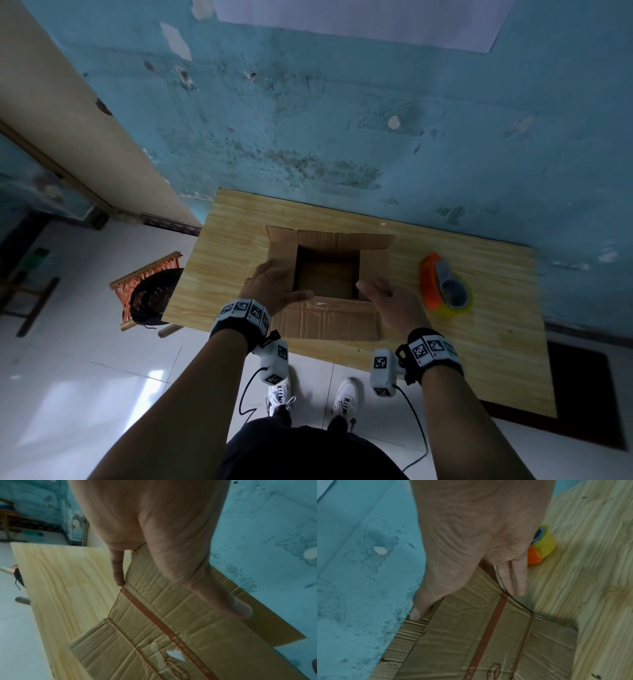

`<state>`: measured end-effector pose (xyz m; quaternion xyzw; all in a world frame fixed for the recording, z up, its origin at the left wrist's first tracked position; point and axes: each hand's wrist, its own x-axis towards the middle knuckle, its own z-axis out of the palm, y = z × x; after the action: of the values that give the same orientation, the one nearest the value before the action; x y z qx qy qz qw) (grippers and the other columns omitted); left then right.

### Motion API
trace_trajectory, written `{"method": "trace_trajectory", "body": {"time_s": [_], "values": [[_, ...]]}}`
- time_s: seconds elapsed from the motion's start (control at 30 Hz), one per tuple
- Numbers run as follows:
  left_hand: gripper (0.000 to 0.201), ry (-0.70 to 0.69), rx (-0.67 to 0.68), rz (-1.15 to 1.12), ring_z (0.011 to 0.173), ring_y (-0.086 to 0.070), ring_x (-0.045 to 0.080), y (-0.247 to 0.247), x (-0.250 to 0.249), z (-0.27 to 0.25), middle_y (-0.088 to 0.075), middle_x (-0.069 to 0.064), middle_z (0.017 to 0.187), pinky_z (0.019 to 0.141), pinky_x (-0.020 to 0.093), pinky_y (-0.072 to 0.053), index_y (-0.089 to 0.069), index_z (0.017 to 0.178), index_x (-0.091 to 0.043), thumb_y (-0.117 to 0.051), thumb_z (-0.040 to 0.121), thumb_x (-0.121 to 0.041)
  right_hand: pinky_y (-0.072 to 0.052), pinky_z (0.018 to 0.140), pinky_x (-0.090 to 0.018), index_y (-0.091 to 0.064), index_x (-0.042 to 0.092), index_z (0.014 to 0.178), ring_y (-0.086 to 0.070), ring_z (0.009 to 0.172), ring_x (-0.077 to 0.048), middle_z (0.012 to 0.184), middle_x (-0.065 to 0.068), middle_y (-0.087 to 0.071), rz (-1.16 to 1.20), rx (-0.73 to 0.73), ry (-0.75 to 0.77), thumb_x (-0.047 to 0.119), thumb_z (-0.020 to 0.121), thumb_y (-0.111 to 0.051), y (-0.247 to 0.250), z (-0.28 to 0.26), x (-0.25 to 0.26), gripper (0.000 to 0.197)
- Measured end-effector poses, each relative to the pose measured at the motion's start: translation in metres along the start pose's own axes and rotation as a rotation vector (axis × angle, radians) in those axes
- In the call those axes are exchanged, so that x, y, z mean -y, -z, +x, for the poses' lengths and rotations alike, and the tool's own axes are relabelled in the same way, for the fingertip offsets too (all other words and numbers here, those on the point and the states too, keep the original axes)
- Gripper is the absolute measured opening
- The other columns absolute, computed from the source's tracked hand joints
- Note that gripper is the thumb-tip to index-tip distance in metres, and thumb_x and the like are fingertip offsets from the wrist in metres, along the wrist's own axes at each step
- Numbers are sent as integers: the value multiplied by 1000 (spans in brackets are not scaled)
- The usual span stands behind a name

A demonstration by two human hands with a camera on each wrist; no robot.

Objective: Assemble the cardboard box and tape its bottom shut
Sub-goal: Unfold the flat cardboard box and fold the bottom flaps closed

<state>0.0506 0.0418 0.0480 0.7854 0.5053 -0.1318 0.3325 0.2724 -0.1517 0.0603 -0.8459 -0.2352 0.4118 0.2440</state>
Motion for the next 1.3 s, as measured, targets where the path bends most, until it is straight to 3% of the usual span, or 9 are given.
{"method": "trace_trajectory", "body": {"time_s": [0.1, 0.3, 0.4, 0.53, 0.73, 0.87, 0.97, 1.13, 1.3], "values": [[125, 49, -122, -130, 139, -48, 24, -2, -3, 1, -52, 0, 151, 113, 42, -41, -64, 136, -32, -45, 37, -107, -49, 106, -39, -61, 33, 151, -62, 135, -23, 148, 4, -66, 76, -15, -11, 96, 71, -60, 4, 3, -2, 102], [100, 126, -221, -152, 129, -52, 38, -11, -13, -3, -43, 2, 147, 102, 54, -51, -37, 152, -23, -74, 73, -72, -59, 91, -40, -71, 18, 133, -71, 115, -23, 126, 1, -76, -33, -165, 15, 94, 77, -54, 2, 20, -1, 96], [90, 144, -250, -137, 129, -48, 43, -17, -5, -1, -41, 7, 149, 101, 53, -48, -17, 159, -32, -72, 88, -41, -62, 82, -44, -60, 12, 129, -74, 101, -29, 112, -7, -76, -110, -225, -24, 83, 81, -65, -5, 36, -13, 86], [128, 79, -311, -84, 119, -58, 40, -18, -5, -3, -41, 11, 151, 96, 53, -54, 18, 159, -42, -83, 81, -32, -58, 86, -41, -37, 4, 158, -72, 115, -38, 122, -17, -75, -134, -206, -28, 59, 93, -75, -8, 44, -19, 92], [152, 78, -303, 65, 80, -71, 30, -2, -22, 8, -6, 17, 170, 71, 42, -62, 41, 149, -40, -90, 74, -24, -63, 84, -40, 9, 30, 172, -75, 113, -31, 139, -13, -70, -96, -267, 150, 26, 97, -79, -11, 43, -7, 115], [156, 26, -213, 190, 121, -66, 31, 7, -24, 22, 24, 9, 170, 75, 36, -60, 50, 141, -40, -90, 74, -36, -67, 70, -39, 25, 46, 164, -76, 87, -23, 157, -22, -49, -158, -312, 237, 18, 93, -82, -10, 53, -5, 132], [156, 5, -160, 213, 113, -69, 30, 13, -24, 31, 26, 12, 169, 76, 39, -62, 52, 138, -42, -88, 72, -47, -65, 64, -38, 37, 51, 157, -72, 73, -20, 150, -28, -52, -222, -291, 221, 19, 93, -82, -9, 60, 2, 139], [155, -70, -169, 214, 126, -63, 36, 22, -22, 59, 21, 13, 170, 73, 41, -60, 49, 139, -47, -89, 69, -54, -51, 51, -24, 39, 49, 157, -59, 59, -10, 151, -34, -53, -246, -321, 184, 13, 95, -80, -1, 74, 21, 138], [144, -127, -133, 245, 135, -54, 43, 35, -25, 82, 15, 8, 172, 85, 50, -60, 37, 148, -49, -87, 74, -47, -57, 62, -32, 35, 51, 158, -72, 77, -25, 147, -32, -57, -353, -331, 186, 5, 91, -82, 5, 87, 39, 142]]}}
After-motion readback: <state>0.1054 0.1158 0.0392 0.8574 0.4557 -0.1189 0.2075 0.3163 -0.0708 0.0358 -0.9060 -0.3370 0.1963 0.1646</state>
